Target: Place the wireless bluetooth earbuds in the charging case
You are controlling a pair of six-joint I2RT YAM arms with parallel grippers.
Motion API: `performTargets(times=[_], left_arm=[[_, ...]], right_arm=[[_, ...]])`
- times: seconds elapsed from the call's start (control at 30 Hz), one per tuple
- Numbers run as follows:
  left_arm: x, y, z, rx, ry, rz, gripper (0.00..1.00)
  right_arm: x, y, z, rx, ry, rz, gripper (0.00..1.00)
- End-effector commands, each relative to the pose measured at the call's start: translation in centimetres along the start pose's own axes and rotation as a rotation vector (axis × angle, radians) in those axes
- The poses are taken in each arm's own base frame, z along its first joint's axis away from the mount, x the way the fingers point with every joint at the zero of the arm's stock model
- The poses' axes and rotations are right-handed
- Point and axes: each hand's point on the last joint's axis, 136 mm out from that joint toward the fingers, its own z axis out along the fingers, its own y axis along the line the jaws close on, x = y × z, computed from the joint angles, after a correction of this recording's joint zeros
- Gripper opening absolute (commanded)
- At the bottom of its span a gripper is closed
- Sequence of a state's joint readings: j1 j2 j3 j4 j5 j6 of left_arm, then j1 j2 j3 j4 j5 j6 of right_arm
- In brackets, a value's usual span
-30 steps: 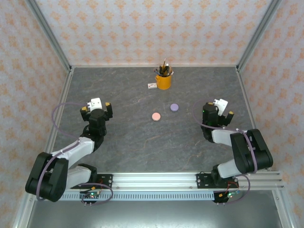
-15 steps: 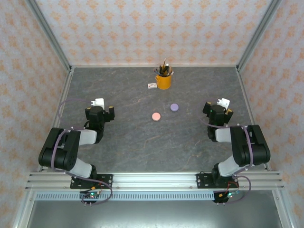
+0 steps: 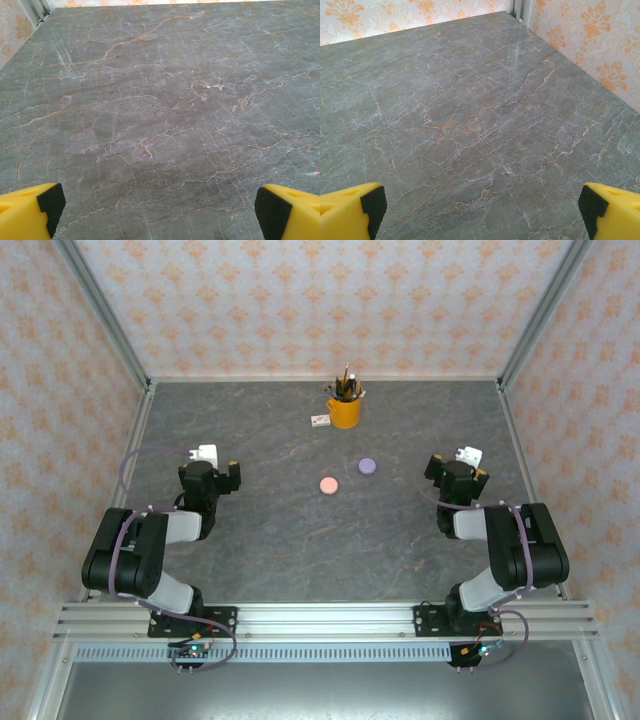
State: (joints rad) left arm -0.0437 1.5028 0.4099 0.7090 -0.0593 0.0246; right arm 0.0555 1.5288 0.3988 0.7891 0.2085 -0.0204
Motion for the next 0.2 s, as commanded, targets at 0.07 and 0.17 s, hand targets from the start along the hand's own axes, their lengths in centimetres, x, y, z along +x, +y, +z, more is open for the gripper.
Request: performTargets(times=[0.07, 0.17], left_arm=[[-1.77, 0.05, 0.09, -0.001, -0.052, -0.019, 1.00], [-1.77, 0.04, 0.09, 0.000, -0.053, -0.020, 1.00]], right_arm=[[-0.73, 0.36, 0.25, -0.013, -0.008, 0.014, 1.00], [-0.81, 0.37, -0.01, -0.021, -0.019, 0.017, 1.00]])
